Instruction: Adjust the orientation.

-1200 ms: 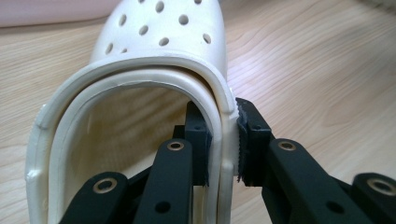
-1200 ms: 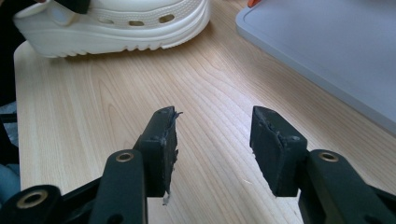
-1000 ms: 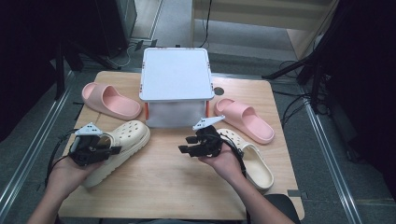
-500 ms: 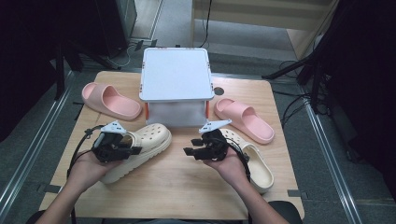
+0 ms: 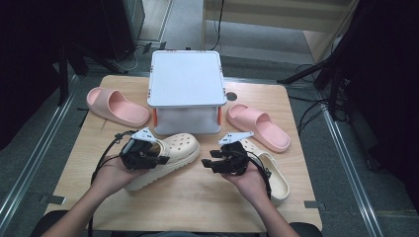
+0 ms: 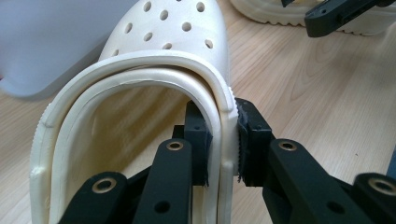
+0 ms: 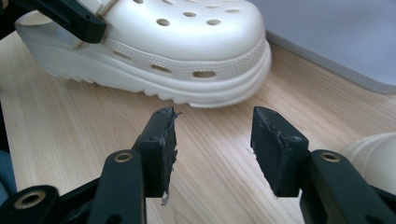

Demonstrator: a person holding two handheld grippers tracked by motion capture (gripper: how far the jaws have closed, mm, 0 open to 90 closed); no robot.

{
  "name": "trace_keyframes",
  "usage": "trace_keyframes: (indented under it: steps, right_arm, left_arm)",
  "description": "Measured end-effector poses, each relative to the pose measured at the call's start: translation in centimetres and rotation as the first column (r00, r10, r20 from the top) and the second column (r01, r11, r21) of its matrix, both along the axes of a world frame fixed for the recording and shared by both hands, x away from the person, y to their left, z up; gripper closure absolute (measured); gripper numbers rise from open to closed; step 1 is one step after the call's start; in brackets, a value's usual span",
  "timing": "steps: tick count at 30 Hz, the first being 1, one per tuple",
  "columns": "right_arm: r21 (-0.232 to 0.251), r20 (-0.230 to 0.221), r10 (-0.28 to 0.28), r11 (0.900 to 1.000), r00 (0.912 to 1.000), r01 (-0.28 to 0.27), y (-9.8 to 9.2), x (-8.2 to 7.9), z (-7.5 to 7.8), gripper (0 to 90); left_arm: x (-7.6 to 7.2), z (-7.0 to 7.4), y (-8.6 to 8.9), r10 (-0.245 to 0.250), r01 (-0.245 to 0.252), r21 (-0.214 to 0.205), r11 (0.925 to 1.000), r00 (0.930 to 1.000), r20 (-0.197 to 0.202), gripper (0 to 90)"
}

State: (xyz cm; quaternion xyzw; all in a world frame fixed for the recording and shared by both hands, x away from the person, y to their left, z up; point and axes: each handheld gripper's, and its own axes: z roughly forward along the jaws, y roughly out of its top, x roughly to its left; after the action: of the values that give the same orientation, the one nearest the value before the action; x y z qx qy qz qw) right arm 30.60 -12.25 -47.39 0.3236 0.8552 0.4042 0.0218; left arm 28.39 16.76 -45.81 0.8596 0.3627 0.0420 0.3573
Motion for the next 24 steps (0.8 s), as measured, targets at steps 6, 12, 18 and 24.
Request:
trace_keyframes:
  steps: [6,12,18,24]
  right_arm:
    - [-0.007,-0.002,-0.018,0.9998,0.9998,0.018,-0.5,-0.5,-0.2,51.1]
    - [-0.010,-0.006,-0.035,0.9993,0.9994,0.035,-0.8,-0.7,-0.3,51.1]
    - [0.001,0.004,-0.031,0.9995,0.9995,0.031,-0.5,-0.9,-0.3,51.8]
    - [0.003,-0.003,-0.023,0.9997,0.9997,0.023,0.0,-0.9,-0.5,52.0]
  left_arm:
    - [0.3,-0.4,-1.5,-0.051,0.051,0.015,0.9986,0.9987,-0.005,76.7]
    - [0.2,-1.1,-2.0,-0.102,0.103,0.021,0.9945,0.9945,-0.023,72.1]
    - [0.3,-1.0,-1.6,-0.098,0.098,0.008,0.9951,0.9942,-0.045,55.3]
    - [-0.2,0.5,0.1,-0.091,0.091,-0.006,0.9958,0.9956,-0.023,51.9]
